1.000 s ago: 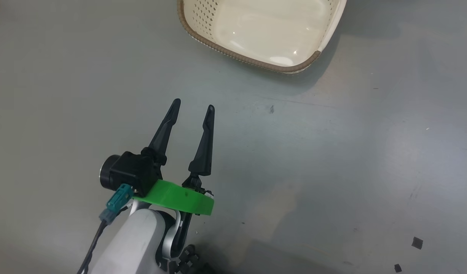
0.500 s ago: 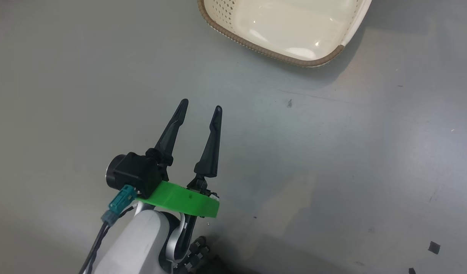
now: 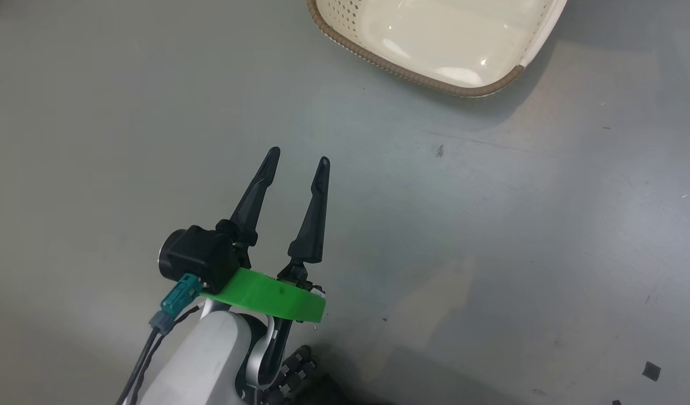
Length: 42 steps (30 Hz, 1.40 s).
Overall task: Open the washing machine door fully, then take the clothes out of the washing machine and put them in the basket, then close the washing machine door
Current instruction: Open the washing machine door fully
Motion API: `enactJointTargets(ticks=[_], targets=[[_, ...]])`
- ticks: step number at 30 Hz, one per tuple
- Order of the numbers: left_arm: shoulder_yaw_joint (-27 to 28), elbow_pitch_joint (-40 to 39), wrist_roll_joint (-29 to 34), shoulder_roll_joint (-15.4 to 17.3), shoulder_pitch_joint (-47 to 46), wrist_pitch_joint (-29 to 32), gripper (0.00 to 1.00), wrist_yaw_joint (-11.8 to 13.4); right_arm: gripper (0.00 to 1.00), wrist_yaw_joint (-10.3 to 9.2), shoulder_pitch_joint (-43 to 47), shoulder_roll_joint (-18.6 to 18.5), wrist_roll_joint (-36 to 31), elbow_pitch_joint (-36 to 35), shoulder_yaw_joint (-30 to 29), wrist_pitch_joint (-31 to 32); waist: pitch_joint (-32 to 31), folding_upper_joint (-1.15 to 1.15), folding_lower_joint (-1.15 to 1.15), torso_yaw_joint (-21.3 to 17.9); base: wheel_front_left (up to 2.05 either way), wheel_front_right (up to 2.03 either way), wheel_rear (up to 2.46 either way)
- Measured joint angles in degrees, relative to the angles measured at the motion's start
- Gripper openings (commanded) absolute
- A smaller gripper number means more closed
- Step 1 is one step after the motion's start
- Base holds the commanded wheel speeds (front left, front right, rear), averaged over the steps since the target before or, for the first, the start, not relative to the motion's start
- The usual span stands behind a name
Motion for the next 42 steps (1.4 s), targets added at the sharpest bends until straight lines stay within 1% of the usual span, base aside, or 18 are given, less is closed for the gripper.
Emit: enactJointTargets(ticks=[4, 12, 23, 30, 42], targets=[[0.0, 0.0, -0.3, 0.0, 0.1, 0.0, 1.0, 0.0, 0.0, 0.01, -1.2, -0.4, 1.5, 2.6, -0.5, 2.2, -0.1, 0.0, 0.0, 0.2, 0.0, 0.0, 0.0], [0.0, -0.1, -0.3, 0.0, 0.1, 0.0, 1.0, 0.0, 0.0, 0.01, -2.6, -0.5, 2.4, 5.3, -0.6, 5.9, 0.0, 0.0, 0.0, 0.3, 0.0, 0.0, 0.0], [0.4, -0.1, -0.3, 0.0, 0.1, 0.0, 1.0, 0.0, 0.0, 0.0, -3.4, -0.6, 2.4, 7.4, -0.6, 7.3, -0.3, 0.0, 0.0, -0.1, 0.0, 0.0, 0.0], [0.6, 0.0, -0.3, 0.0, 0.1, 0.0, 1.0, 0.0, 0.0, 0.0, -3.4, -0.7, 2.4, 8.8, -0.6, 9.2, -0.8, 0.0, 0.0, -0.5, 0.0, 0.0, 0.0], [1.1, 1.0, -0.3, 0.0, 0.1, 0.0, 1.0, 0.0, 0.0, 0.0, -1.0, -0.8, 3.0, 10.2, -0.6, 12.0, -3.0, 0.0, 0.0, -1.1, 0.0, 0.0, 0.0]])
